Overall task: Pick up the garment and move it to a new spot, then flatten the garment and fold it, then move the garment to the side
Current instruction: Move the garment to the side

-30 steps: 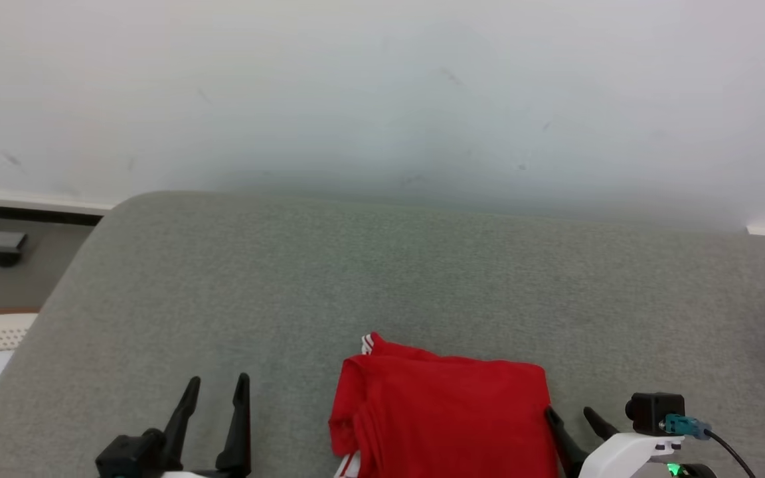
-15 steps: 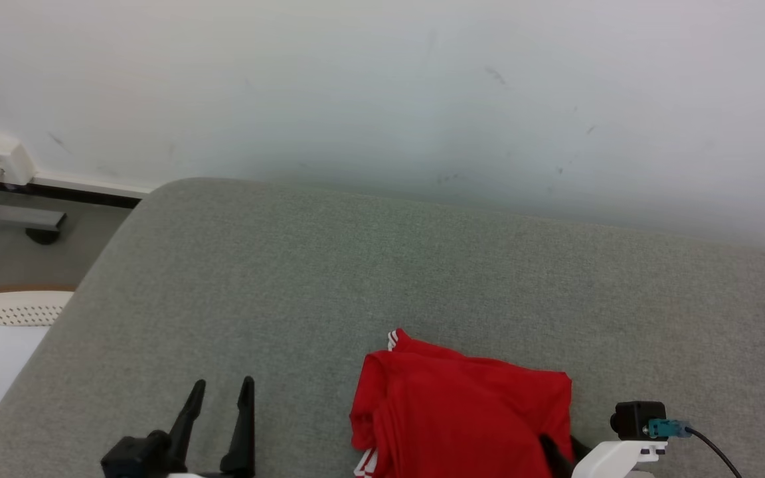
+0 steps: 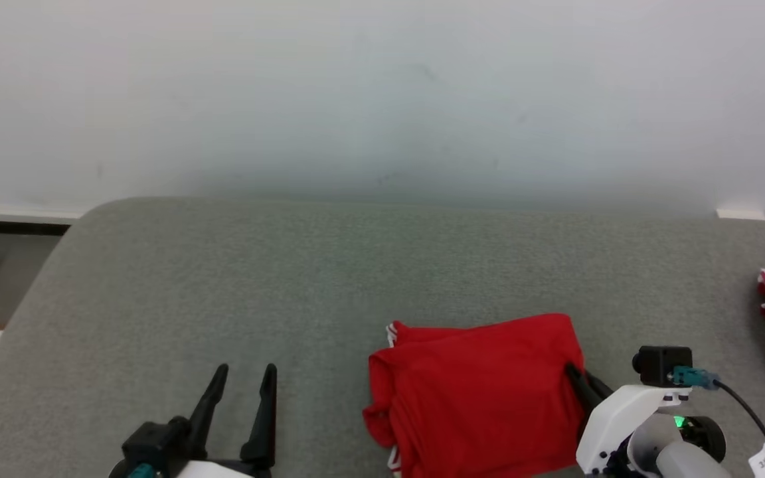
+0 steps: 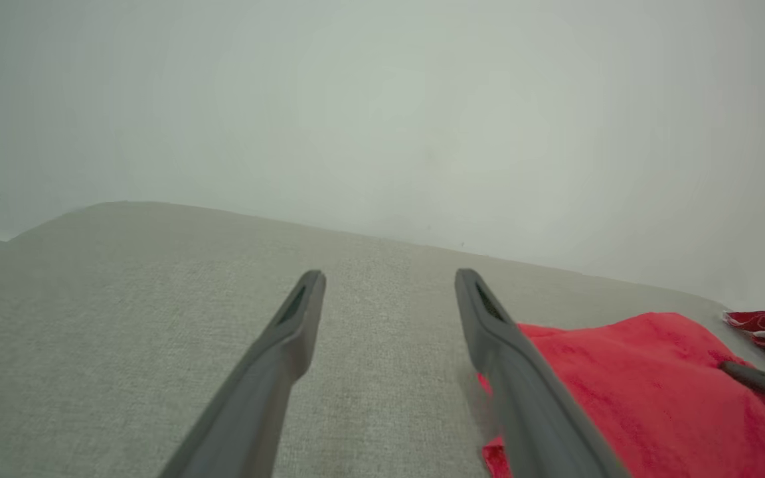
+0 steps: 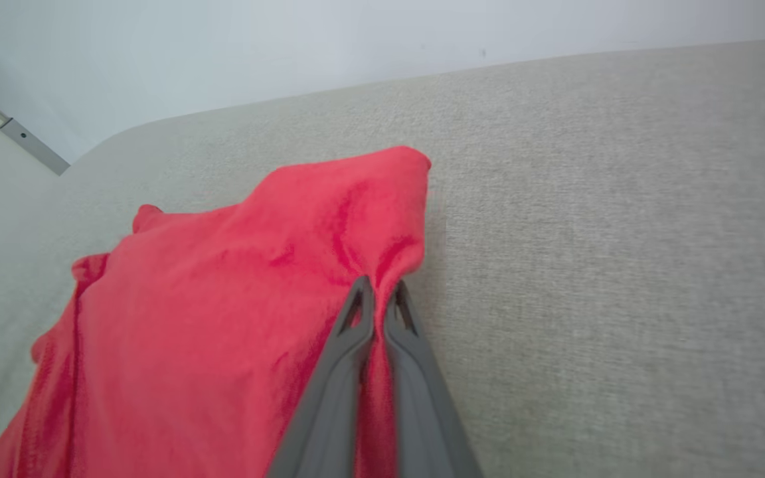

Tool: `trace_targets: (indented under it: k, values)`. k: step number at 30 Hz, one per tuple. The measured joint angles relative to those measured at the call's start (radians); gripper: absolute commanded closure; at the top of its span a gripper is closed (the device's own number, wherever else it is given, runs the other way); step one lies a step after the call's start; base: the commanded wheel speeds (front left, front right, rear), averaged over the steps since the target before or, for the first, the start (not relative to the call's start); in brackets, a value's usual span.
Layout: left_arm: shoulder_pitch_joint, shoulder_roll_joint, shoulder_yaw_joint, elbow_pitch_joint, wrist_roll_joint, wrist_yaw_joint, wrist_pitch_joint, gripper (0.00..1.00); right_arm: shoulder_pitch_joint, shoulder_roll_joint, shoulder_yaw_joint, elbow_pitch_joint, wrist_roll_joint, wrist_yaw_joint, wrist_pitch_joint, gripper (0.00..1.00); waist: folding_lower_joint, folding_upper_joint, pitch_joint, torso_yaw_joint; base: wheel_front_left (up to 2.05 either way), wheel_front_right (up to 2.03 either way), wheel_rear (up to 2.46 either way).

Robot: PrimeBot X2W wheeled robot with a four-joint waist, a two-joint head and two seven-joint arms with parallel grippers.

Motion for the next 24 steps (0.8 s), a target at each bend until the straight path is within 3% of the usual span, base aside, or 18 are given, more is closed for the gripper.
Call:
trace_targets:
  k: [7,16,24]
  values:
    - [-0.031,0.000,-0.057,-0.002,-0.010,-0.001,0.000,0.00,-0.022,-0.057,-0.018,-0.034,0.006,0.000,-0.025,1.00,0.0000,0.0000,0.008,-0.120,0.00,0.00,0.00]
    - [-0.046,0.000,-0.124,0.005,-0.011,-0.001,0.000,0.00,-0.023,-0.068,-0.038,-0.081,0.014,0.000,-0.041,1.00,0.0000,0.0000,0.031,-0.269,0.00,0.00,0.00]
    - [-0.073,-0.001,-0.137,-0.003,0.002,-0.001,0.000,0.00,-0.069,-0.078,-0.045,-0.140,0.016,0.000,-0.049,1.00,0.0000,0.0000,0.098,-0.300,0.00,0.00,0.00]
